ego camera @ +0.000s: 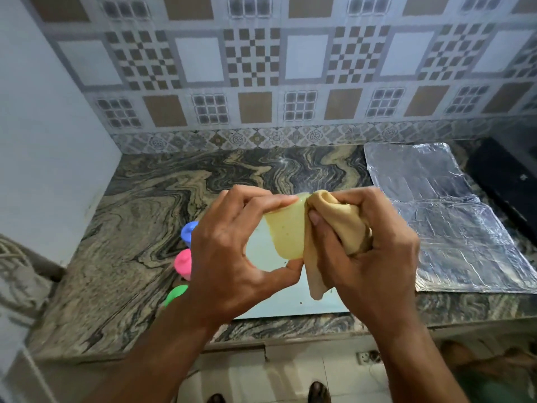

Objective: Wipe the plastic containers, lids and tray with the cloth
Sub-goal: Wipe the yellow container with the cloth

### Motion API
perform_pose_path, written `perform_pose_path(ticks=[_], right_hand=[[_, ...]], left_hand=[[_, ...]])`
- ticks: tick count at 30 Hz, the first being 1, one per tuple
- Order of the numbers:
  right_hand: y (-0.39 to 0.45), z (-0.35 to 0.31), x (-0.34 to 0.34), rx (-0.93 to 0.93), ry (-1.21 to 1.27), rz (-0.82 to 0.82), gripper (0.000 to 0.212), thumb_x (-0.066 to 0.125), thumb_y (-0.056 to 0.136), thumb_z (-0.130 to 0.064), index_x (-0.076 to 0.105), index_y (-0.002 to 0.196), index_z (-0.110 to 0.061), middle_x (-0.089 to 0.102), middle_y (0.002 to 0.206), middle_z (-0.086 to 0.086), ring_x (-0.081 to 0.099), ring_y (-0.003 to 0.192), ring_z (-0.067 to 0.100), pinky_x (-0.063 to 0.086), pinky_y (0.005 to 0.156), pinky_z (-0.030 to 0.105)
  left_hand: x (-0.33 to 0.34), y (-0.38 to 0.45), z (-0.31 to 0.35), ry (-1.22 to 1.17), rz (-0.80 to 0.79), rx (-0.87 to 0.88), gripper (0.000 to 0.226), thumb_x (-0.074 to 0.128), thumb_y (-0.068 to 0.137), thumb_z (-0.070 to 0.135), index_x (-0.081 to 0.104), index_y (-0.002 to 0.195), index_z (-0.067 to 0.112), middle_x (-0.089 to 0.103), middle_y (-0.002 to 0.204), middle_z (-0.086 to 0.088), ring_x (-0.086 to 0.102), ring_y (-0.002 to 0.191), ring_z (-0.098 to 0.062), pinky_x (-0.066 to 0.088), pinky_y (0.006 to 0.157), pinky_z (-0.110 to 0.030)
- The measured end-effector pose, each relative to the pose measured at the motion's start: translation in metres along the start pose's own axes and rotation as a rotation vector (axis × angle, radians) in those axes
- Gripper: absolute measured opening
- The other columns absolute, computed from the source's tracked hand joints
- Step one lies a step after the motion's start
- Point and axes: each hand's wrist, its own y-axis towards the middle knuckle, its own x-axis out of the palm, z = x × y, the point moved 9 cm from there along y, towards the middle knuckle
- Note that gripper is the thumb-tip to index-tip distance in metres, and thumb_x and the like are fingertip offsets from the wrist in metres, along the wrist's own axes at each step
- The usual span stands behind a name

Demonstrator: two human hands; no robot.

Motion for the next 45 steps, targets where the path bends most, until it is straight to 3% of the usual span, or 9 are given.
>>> perform_pose_path(ticks=[6, 9, 14, 18, 29, 34, 40, 43, 45], right_hand=[[0.011, 0.008, -0.006, 0.092, 0.171, 0.082, 0.016, 0.079, 0.093, -0.016, 0.064, 0.097, -0.015, 0.070, 0.085, -0.008, 0.065, 0.069, 0.006, 0.049, 0.063, 0.019], [-0.002, -0.005, -0.008, 0.038, 0.257, 0.106, 0.016, 0.075, 0.092, -0.016, 0.060, 0.098, -0.018, 0.068, 0.087, -0.010, 0.063, 0.072, -0.001, 0.047, 0.067, 0.012], [-0.017, -0.026, 0.000, -0.060, 0.292, 0.142, 0.023, 0.069, 0.091, -0.014, 0.054, 0.099, -0.029, 0.066, 0.097, -0.009, 0.065, 0.090, -0.004, 0.047, 0.083, 0.010], [-0.012, -0.032, 0.001, -0.106, 0.317, 0.104, 0.023, 0.073, 0.090, -0.012, 0.058, 0.101, -0.026, 0.067, 0.099, 0.000, 0.067, 0.090, 0.013, 0.049, 0.081, 0.020], [0.005, -0.047, -0.004, -0.148, 0.091, -0.010, 0.013, 0.081, 0.090, -0.017, 0.074, 0.096, -0.007, 0.069, 0.094, 0.002, 0.069, 0.086, 0.014, 0.052, 0.074, 0.024], [0.017, -0.038, -0.007, 0.000, 0.214, 0.065, 0.015, 0.082, 0.092, -0.020, 0.069, 0.100, -0.024, 0.074, 0.094, -0.001, 0.071, 0.082, 0.013, 0.053, 0.072, 0.025], [0.026, -0.035, -0.011, 0.018, 0.229, 0.091, 0.018, 0.082, 0.091, -0.014, 0.066, 0.098, -0.022, 0.072, 0.089, -0.009, 0.067, 0.077, 0.002, 0.048, 0.070, 0.012], [0.011, -0.036, -0.010, -0.029, 0.269, 0.088, 0.018, 0.078, 0.093, -0.014, 0.063, 0.098, -0.022, 0.070, 0.088, -0.010, 0.065, 0.073, 0.001, 0.048, 0.067, 0.013], [-0.001, -0.039, -0.006, -0.060, 0.307, 0.087, 0.018, 0.075, 0.092, -0.017, 0.061, 0.101, -0.025, 0.069, 0.094, -0.009, 0.067, 0.081, 0.003, 0.049, 0.073, 0.014]], left_hand=[[-0.017, -0.010, -0.019, -0.169, 0.091, -0.123, 0.071, 0.099, 0.060, 0.028, 0.064, 0.121, 0.018, 0.062, 0.115, -0.001, 0.063, 0.103, -0.016, 0.053, 0.087, -0.031], [-0.024, -0.013, -0.032, -0.315, 0.176, -0.228, 0.072, 0.094, 0.063, 0.031, 0.055, 0.123, 0.029, 0.062, 0.122, -0.004, 0.065, 0.111, -0.026, 0.055, 0.095, -0.041], [-0.013, -0.013, -0.024, -0.588, 0.195, -0.247, 0.078, 0.090, 0.069, 0.014, 0.048, 0.134, 0.020, 0.059, 0.136, -0.007, 0.064, 0.124, -0.033, 0.053, 0.103, -0.048], [-0.009, -0.011, -0.029, -0.687, 0.190, -0.295, 0.076, 0.096, 0.071, 0.013, 0.052, 0.133, 0.020, 0.055, 0.139, -0.025, 0.064, 0.128, -0.035, 0.055, 0.103, -0.053], [-0.033, -0.004, -0.011, -0.236, 0.202, -0.110, 0.061, 0.094, 0.075, 0.032, 0.063, 0.126, 0.020, 0.065, 0.124, 0.003, 0.065, 0.118, -0.022, 0.050, 0.100, -0.035], [-0.042, 0.005, -0.002, -0.165, 0.183, 0.020, 0.066, 0.098, 0.069, 0.022, 0.061, 0.123, 0.013, 0.066, 0.120, -0.003, 0.067, 0.115, -0.021, 0.051, 0.098, -0.033], [-0.029, -0.008, -0.025, -0.443, 0.214, -0.174, 0.073, 0.099, 0.064, 0.025, 0.058, 0.125, 0.030, 0.068, 0.124, -0.003, 0.069, 0.115, -0.029, 0.054, 0.099, -0.039], [-0.025, -0.014, -0.037, -0.517, 0.264, -0.287, 0.074, 0.094, 0.062, 0.029, 0.052, 0.122, 0.033, 0.066, 0.126, -0.003, 0.069, 0.117, -0.018, 0.053, 0.102, -0.026], [-0.022, -0.015, -0.040, -0.603, 0.293, -0.326, 0.073, 0.093, 0.062, 0.025, 0.052, 0.121, 0.039, 0.064, 0.127, -0.006, 0.068, 0.118, -0.023, 0.055, 0.105, -0.038]])
